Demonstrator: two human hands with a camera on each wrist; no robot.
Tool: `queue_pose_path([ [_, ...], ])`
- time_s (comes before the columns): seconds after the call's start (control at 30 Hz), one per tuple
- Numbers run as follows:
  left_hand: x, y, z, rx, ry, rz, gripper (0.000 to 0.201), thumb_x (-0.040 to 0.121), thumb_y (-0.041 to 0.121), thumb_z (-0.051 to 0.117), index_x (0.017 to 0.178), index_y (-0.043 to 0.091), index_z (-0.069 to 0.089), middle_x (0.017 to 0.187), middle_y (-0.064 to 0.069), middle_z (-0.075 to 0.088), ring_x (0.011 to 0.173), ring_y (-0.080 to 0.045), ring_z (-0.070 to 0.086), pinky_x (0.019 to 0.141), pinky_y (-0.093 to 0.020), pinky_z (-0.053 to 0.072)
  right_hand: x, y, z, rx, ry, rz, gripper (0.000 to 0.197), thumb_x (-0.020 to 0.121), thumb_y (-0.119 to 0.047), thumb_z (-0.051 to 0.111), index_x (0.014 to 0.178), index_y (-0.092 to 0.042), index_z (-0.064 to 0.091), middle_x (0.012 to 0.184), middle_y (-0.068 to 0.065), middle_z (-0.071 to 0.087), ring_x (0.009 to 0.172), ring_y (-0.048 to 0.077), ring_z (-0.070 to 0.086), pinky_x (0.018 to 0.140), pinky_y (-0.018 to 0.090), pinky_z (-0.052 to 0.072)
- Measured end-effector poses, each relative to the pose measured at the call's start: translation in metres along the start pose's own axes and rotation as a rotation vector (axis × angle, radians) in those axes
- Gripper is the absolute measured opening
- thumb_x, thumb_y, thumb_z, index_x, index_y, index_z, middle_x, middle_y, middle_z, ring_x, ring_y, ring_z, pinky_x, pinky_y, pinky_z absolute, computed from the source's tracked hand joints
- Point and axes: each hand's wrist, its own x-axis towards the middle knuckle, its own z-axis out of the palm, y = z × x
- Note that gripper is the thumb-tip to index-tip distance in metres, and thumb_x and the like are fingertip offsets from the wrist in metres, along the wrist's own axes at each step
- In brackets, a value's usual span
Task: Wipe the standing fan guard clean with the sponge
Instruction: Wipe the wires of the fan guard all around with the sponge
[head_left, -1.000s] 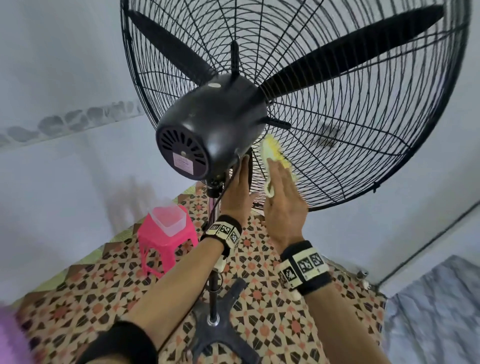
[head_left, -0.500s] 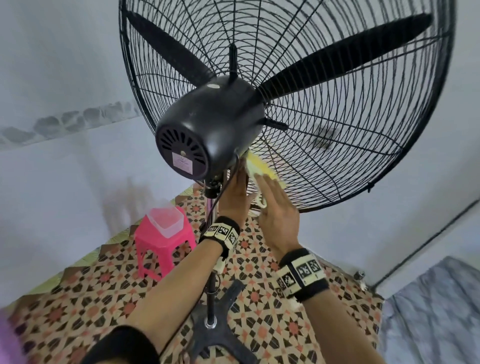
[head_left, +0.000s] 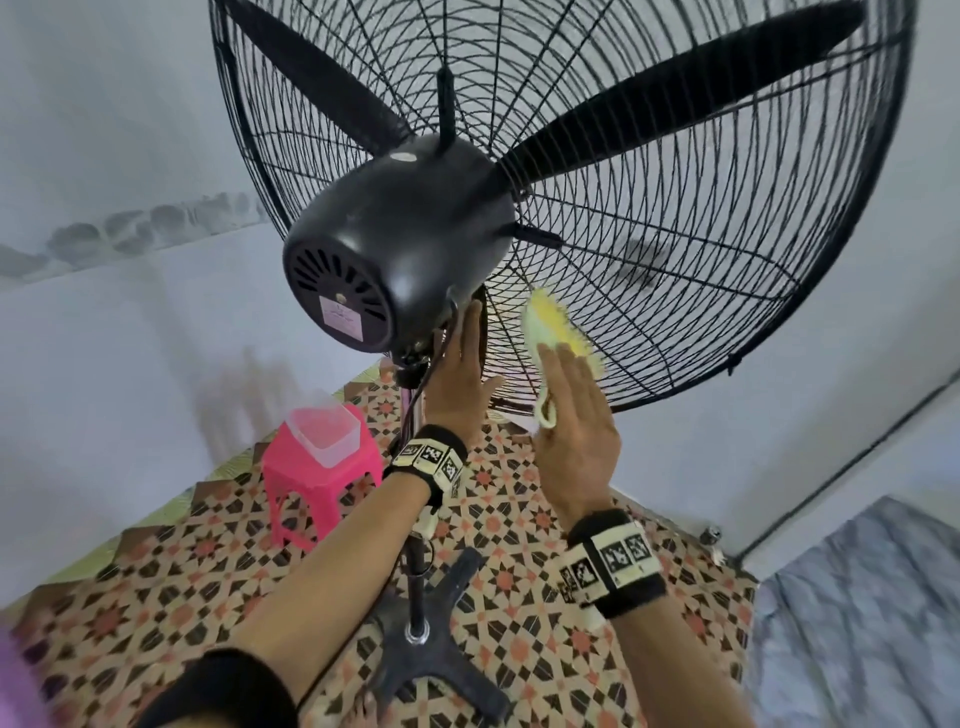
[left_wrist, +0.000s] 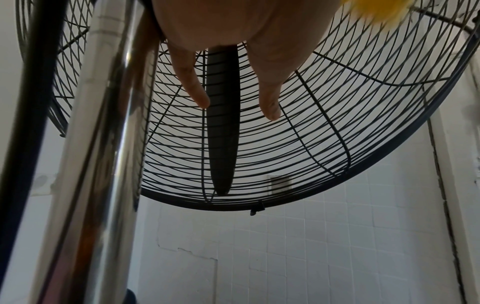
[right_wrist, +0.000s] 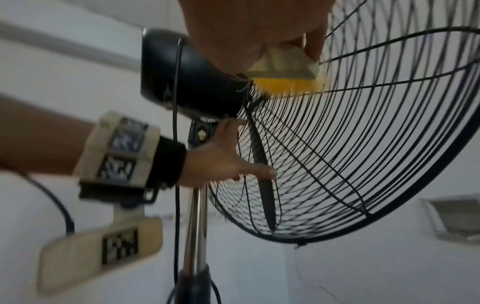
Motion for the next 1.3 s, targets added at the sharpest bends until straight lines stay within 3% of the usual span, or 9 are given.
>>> queue_pose_path([
  [0.1,0.003,0.000,0.000,-0.022,0.074,0.094,0.105,0.081,0.006,0.083,0.162,0.002,0.015,0.167,0.009,0.007,0.156,-0.002,-0.006,0.125,-0.049,0.027,0.000,-0.003,0.016,0.070,-0.212,-0.032,0.084,0.074,0.014,0.071,0.149,-0.017,0.048,0.146,0.016,0.054,0.130,0.035,0.057,0.095,0.056,0.056],
  [0.2,0.003,0.003,-0.003,0.007,0.025,0.048,0.107,0.083,0.013,0.083,0.164,0.010,0.013,0.170,0.006,0.005,0.156,-0.019,0.009,0.126,-0.047,0.023,0.000,-0.006,0.008,0.138,-0.142,0.028,0.087,0.074,0.014,0.072,0.150,-0.021,0.047,0.147,0.012,0.054,0.132,0.030,0.056,0.098,0.054,0.055],
  [0.33,0.001,0.004,-0.006,0.013,-0.077,-0.058,0.109,0.088,0.024,0.082,0.166,0.016,0.006,0.175,-0.001,-0.001,0.160,-0.026,0.010,0.119,-0.028,0.002,-0.005,-0.007,-0.007,0.111,0.066,0.057,0.084,0.073,0.008,0.072,0.149,-0.016,0.047,0.148,0.013,0.053,0.137,0.031,0.051,0.102,0.054,0.051],
  [0.53,0.001,0.006,-0.005,-0.010,0.004,-0.002,0.102,0.089,0.011,0.078,0.166,0.008,0.011,0.174,-0.005,0.006,0.154,-0.011,0.006,0.114,-0.004,-0.012,0.002,-0.005,0.016,0.148,-0.232,0.042,0.083,0.081,0.011,0.066,0.152,-0.025,0.043,0.152,0.008,0.048,0.138,0.029,0.050,0.102,0.056,0.052],
  [0.7,0.002,0.002,-0.006,0.025,-0.066,-0.049,0.113,0.086,0.023,0.084,0.167,0.018,0.004,0.174,0.001,-0.001,0.159,-0.026,0.013,0.120,-0.033,0.014,0.004,-0.004,0.004,0.135,0.061,0.032,0.086,0.073,0.012,0.074,0.149,-0.019,0.048,0.150,0.006,0.049,0.134,0.028,0.054,0.098,0.054,0.055],
  [0.83,0.001,0.007,-0.005,0.055,-0.074,-0.045,0.109,0.090,0.023,0.080,0.167,0.016,0.002,0.173,0.006,-0.007,0.159,-0.019,0.002,0.119,-0.024,-0.011,0.008,0.000,0.012,0.107,-0.102,-0.004,0.082,0.076,0.012,0.071,0.149,-0.017,0.049,0.147,0.013,0.054,0.134,0.032,0.054,0.097,0.057,0.055],
  [1.03,0.001,0.001,-0.007,0.004,-0.086,-0.056,0.114,0.086,0.019,0.083,0.167,0.019,0.004,0.174,0.002,-0.004,0.159,-0.025,0.012,0.124,-0.035,0.019,0.018,-0.001,0.005,0.144,-0.058,-0.018,0.070,0.081,0.007,0.068,0.145,-0.018,0.054,0.140,0.011,0.062,0.113,0.029,0.069,0.088,0.047,0.061],
  [1.2,0.000,0.007,-0.006,0.090,-0.068,-0.019,0.111,0.088,0.027,0.082,0.166,0.014,0.003,0.172,0.007,-0.012,0.157,-0.015,0.003,0.120,-0.027,0.003,0.016,0.009,0.005,0.165,-0.124,-0.075,0.073,0.077,0.009,0.071,0.144,-0.018,0.056,0.136,0.013,0.064,0.103,0.029,0.072,0.081,0.047,0.063],
  [1.3,0.001,0.008,-0.008,0.035,-0.064,-0.021,0.109,0.087,0.019,0.082,0.167,0.013,0.008,0.174,0.003,-0.005,0.155,-0.018,0.015,0.118,-0.029,0.019,0.021,0.005,0.002,0.202,-0.155,-0.043,0.069,0.080,0.006,0.067,0.143,-0.021,0.056,0.129,0.011,0.069,0.086,0.025,0.072,0.074,0.039,0.063],
])
